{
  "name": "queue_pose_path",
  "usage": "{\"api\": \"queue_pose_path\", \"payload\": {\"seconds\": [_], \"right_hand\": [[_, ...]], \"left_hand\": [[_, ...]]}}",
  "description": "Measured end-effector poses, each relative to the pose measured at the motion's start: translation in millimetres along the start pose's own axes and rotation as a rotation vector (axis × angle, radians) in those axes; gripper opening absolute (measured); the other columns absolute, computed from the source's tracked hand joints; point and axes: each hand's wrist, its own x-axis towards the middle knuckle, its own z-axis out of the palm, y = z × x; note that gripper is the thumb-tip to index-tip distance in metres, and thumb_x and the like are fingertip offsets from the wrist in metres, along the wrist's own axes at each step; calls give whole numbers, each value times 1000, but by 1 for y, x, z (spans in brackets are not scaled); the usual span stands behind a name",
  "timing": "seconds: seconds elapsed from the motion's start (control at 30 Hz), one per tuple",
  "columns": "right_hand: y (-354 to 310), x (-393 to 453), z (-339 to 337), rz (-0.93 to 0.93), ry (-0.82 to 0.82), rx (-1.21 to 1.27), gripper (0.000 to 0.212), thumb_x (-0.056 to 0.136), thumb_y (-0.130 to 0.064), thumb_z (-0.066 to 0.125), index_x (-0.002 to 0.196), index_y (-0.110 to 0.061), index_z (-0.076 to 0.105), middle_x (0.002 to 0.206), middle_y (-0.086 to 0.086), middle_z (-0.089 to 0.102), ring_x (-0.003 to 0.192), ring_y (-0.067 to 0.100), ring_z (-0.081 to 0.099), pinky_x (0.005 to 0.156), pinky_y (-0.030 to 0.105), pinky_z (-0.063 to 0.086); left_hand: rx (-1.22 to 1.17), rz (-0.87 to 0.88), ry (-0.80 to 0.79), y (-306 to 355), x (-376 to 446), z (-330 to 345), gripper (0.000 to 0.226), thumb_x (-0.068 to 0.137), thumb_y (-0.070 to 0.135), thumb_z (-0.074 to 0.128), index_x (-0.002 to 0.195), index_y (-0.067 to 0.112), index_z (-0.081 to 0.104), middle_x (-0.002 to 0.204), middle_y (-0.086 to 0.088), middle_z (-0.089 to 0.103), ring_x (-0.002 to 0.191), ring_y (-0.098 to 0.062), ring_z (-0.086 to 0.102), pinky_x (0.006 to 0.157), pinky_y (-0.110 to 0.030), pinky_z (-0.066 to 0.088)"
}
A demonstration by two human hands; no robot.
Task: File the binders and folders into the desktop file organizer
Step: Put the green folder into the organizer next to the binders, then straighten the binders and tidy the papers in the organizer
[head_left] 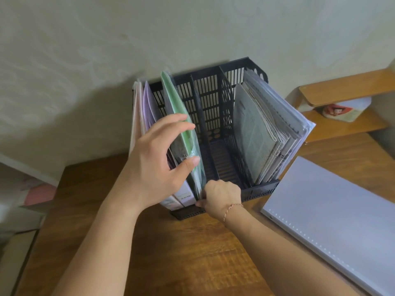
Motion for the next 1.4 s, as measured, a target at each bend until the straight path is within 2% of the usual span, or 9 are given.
{"api": "queue_pose_path", "payload": {"seconds": [0.17,0.33,0.5,0.67,0.9,1.03,1.17,1.3,1.4], "right_hand": [[-2,-21,17,-75,-23,-96,36,99,-45,35,105,-21,62,111,1,66,109,26,53,91,50,26],[-3,-8,2,-68,-311,-149,49,97,-52,28,116,-20,59,123,4,60,118,27,46,96,54,25],[-9,-28,4,-64,22,-4,49,88,-49,54,121,-14,46,104,6,68,103,29,61,97,49,29],[-22,-23,19,-29,90,160,67,92,-42,52,144,-12,22,101,4,70,100,29,63,111,59,16],[-8,-11,26,-66,-1,132,46,96,-39,46,137,-23,32,96,4,70,99,27,63,116,54,7],[2,-12,16,-139,-115,72,52,97,-36,47,143,-20,28,128,9,61,130,28,44,117,51,10],[46,-64,27,-400,195,172,55,95,-29,48,147,-21,34,154,-1,37,147,21,21,120,48,12],[155,-133,48,-313,450,139,49,96,-29,43,144,-36,35,152,-12,37,140,21,37,114,46,24],[235,-166,49,60,287,-12,62,85,-60,47,140,-33,39,149,-3,38,132,34,44,105,54,29]], "left_hand": [[54,-8,-28,4,-1,0,56,76,31,66,130,20,56,142,5,49,134,-9,42,114,-30,36],[225,22,-67,3,2,4,55,75,38,61,127,23,56,143,3,44,138,-18,34,116,-47,31],[333,-51,-16,1,4,9,35,75,48,56,97,21,61,133,-1,48,137,-25,35,115,-50,28],[343,-24,41,-5,4,14,25,76,42,60,81,18,56,118,-2,57,142,-26,32,118,-57,20],[342,3,-18,-5,5,14,17,80,33,66,79,20,55,115,-1,63,140,-20,38,115,-52,26],[497,-91,-141,9,6,8,14,85,37,59,95,28,62,132,6,55,145,-19,28,115,-64,16],[654,-7,-80,24,0,10,39,83,32,66,121,22,62,145,-4,47,147,-31,22,112,-71,14],[208,317,270,56,-16,62,23,82,11,67,103,4,71,123,-14,62,129,-36,48,107,-63,33],[-127,487,235,74,-40,140,16,76,0,66,90,3,73,106,-13,68,110,-31,59,99,-53,44]]}}
